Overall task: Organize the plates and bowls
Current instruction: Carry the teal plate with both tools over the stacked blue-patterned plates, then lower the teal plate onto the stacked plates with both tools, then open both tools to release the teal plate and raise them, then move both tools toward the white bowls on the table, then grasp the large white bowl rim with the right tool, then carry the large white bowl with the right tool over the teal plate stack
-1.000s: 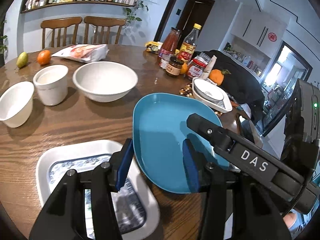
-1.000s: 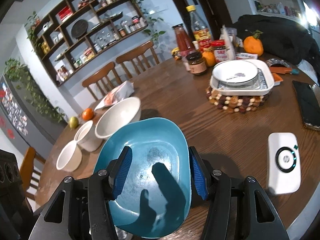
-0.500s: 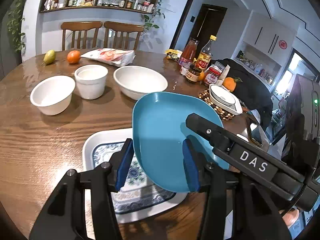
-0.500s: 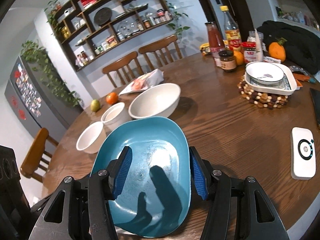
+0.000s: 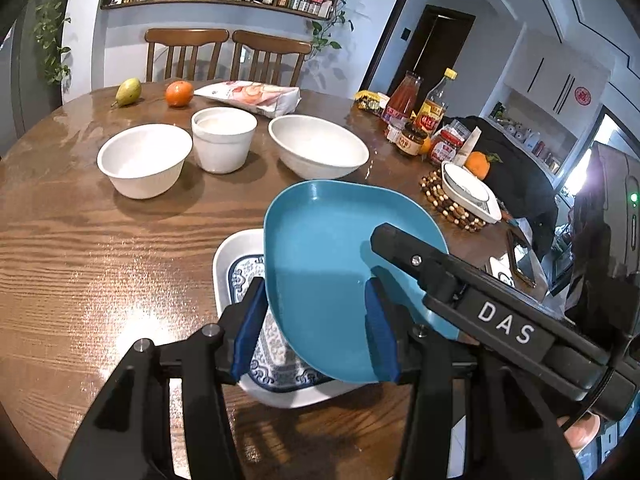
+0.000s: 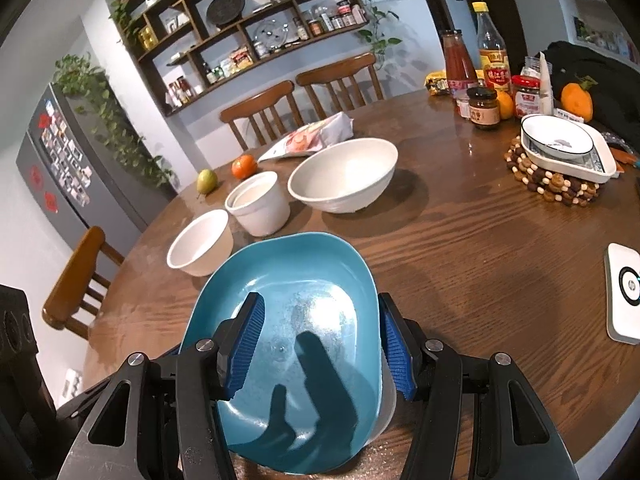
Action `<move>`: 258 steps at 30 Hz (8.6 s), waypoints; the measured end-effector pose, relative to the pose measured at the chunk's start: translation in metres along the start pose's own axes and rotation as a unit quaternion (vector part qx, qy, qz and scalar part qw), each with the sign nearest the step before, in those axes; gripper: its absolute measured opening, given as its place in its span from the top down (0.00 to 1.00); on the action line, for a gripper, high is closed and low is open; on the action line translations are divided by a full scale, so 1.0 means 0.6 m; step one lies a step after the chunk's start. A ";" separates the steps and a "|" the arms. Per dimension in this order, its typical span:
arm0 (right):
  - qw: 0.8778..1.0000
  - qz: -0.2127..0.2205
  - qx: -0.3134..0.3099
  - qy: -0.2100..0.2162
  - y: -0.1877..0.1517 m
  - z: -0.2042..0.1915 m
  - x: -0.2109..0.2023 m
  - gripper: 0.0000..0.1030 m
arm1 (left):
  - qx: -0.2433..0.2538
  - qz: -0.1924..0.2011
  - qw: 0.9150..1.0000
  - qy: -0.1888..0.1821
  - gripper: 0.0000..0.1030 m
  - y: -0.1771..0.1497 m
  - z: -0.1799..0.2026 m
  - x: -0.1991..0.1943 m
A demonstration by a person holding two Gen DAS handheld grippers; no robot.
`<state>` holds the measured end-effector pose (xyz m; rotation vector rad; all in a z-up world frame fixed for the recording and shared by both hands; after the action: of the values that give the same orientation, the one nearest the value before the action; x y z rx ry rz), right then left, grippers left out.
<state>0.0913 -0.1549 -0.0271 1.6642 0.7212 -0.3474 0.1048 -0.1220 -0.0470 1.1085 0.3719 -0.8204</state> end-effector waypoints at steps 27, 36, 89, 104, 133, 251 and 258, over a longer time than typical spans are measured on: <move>0.998 -0.046 -0.021 -0.025 -0.026 -0.002 0.050 0.42 | -0.010 -0.055 0.998 0.033 0.53 -0.021 -0.030 0.050; 0.998 -0.057 -0.017 -0.030 -0.029 0.009 0.062 0.42 | -0.005 -0.067 0.997 0.036 0.53 -0.021 -0.028 0.063; 0.996 -0.080 -0.030 -0.030 -0.030 -0.002 0.068 0.42 | 0.018 -0.085 0.995 0.046 0.23 -0.029 -0.021 0.037; 0.999 0.030 -0.044 0.000 0.110 -0.011 -0.051 0.26 | -0.014 0.037 0.998 0.045 0.19 0.133 -0.053 -0.096; 0.992 0.062 -0.045 0.103 0.346 -0.030 0.078 0.08 | -0.190 0.132 0.968 0.096 0.02 0.366 -0.254 -0.058; 0.946 -0.261 -0.187 -0.035 0.174 0.011 0.323 0.31 | 0.005 -0.151 0.988 0.042 0.31 0.185 -0.049 0.144; 0.956 -0.235 -0.177 -0.017 0.193 0.010 0.304 0.28 | -0.081 -0.075 0.993 0.034 0.20 0.265 -0.124 0.070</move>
<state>0.3042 -0.1211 -0.0468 1.1351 1.0871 -0.5453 0.2596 -0.0400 -0.0040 0.9659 0.5746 -0.8702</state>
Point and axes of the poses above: each gripper's, at about its wrist camera, not at the fingertips, and x roughly the way its jaws point, z to its right, y to its top, the point moved 7 cm from there along x, roughly the way its jaws point, and after that the axes turned 11 degrees about -x, right-handed, at the moved point
